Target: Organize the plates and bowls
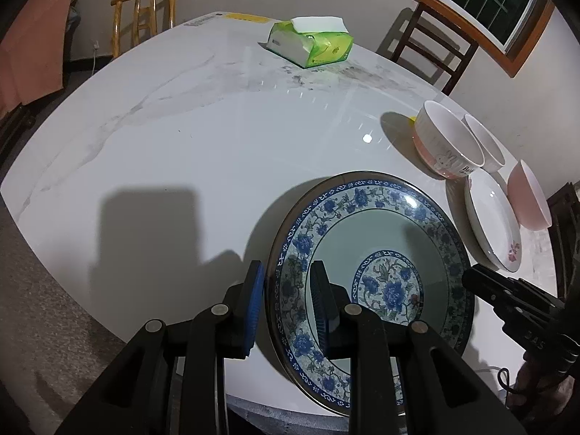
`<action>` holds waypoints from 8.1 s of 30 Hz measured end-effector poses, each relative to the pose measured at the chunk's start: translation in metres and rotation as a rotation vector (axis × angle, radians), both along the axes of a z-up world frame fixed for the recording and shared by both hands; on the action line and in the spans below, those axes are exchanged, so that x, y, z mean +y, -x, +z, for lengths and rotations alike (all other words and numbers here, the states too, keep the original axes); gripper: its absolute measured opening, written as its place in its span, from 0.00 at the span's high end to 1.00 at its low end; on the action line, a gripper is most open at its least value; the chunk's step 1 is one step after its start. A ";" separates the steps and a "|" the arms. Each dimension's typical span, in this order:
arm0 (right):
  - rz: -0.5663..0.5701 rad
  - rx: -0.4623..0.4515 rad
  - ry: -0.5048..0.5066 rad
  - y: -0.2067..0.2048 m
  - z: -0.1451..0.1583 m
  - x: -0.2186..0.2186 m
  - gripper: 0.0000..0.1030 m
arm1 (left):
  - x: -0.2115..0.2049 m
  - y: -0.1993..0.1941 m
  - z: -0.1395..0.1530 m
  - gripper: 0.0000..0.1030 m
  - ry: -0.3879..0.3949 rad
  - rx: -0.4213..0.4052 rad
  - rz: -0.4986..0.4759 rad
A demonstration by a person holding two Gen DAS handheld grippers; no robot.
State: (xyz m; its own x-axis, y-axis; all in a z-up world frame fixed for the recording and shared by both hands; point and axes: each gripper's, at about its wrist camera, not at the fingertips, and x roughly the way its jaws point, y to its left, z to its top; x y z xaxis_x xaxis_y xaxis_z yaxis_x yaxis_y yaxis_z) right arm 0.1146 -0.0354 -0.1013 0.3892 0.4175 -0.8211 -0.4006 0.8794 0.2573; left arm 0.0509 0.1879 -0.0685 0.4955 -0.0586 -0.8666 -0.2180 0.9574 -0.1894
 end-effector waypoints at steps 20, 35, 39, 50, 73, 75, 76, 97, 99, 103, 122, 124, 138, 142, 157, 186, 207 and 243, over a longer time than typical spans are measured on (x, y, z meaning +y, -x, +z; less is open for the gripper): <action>-0.094 -0.139 0.079 0.012 0.018 -0.042 0.75 | -0.072 -0.010 0.022 0.59 -0.142 -0.055 -0.047; -0.229 -0.239 0.084 0.009 0.025 -0.111 0.75 | -0.145 -0.029 0.022 0.54 -0.090 -0.129 -0.142; -0.266 -0.255 0.064 0.002 0.025 -0.134 0.75 | -0.159 -0.039 0.024 0.53 -0.062 -0.161 -0.170; -0.303 -0.208 0.037 -0.035 0.013 -0.178 0.75 | -0.182 -0.076 0.010 0.53 0.029 -0.107 -0.202; -0.239 -0.064 -0.132 -0.096 -0.024 -0.199 0.75 | -0.200 -0.133 -0.028 0.74 0.140 0.032 -0.241; -0.238 -0.059 -0.136 -0.098 -0.025 -0.201 0.75 | -0.200 -0.136 -0.030 0.75 0.144 0.036 -0.236; -0.236 -0.058 -0.138 -0.099 -0.025 -0.201 0.76 | -0.201 -0.137 -0.030 0.77 0.142 0.032 -0.235; -0.271 -0.033 -0.109 -0.075 -0.023 -0.204 0.88 | -0.203 -0.125 -0.025 0.88 0.122 0.028 -0.272; -0.273 -0.040 -0.110 -0.070 -0.018 -0.202 0.88 | -0.204 -0.122 -0.022 0.88 0.119 0.019 -0.274; -0.272 -0.054 -0.110 -0.061 -0.011 -0.199 0.88 | -0.200 -0.114 -0.015 0.88 0.121 0.004 -0.272; -0.198 -0.111 -0.134 -0.020 0.022 -0.145 0.88 | -0.146 -0.058 0.017 0.88 0.132 -0.057 -0.197; -0.185 -0.111 -0.139 -0.018 0.023 -0.136 0.88 | -0.137 -0.051 0.020 0.88 0.130 -0.064 -0.182; -0.085 -0.100 -0.154 -0.006 0.026 -0.069 0.88 | -0.076 -0.015 0.031 0.89 0.118 -0.089 -0.080; -0.053 -0.089 -0.154 -0.004 0.024 -0.051 0.88 | -0.057 -0.004 0.031 0.89 0.113 -0.091 -0.045; 0.027 -0.035 -0.135 -0.001 0.005 0.001 0.88 | -0.010 0.016 0.014 0.89 0.107 -0.050 0.046; 0.021 0.028 -0.069 -0.006 -0.010 0.013 0.85 | -0.006 0.001 -0.005 0.86 0.078 0.028 0.049; -0.012 -0.018 0.044 0.004 -0.003 0.025 0.80 | -0.025 -0.003 -0.004 0.66 0.012 0.026 0.082; -0.016 -0.047 0.048 0.005 0.016 0.009 0.74 | -0.037 -0.014 0.016 0.54 -0.150 -0.009 0.101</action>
State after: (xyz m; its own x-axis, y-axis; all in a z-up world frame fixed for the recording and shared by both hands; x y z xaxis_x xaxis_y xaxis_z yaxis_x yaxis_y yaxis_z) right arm 0.1092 -0.0262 -0.0854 0.4343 0.3718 -0.8205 -0.3969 0.8966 0.1962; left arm 0.0651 0.1504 -0.0524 0.4998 0.1210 -0.8576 -0.3132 0.9484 -0.0487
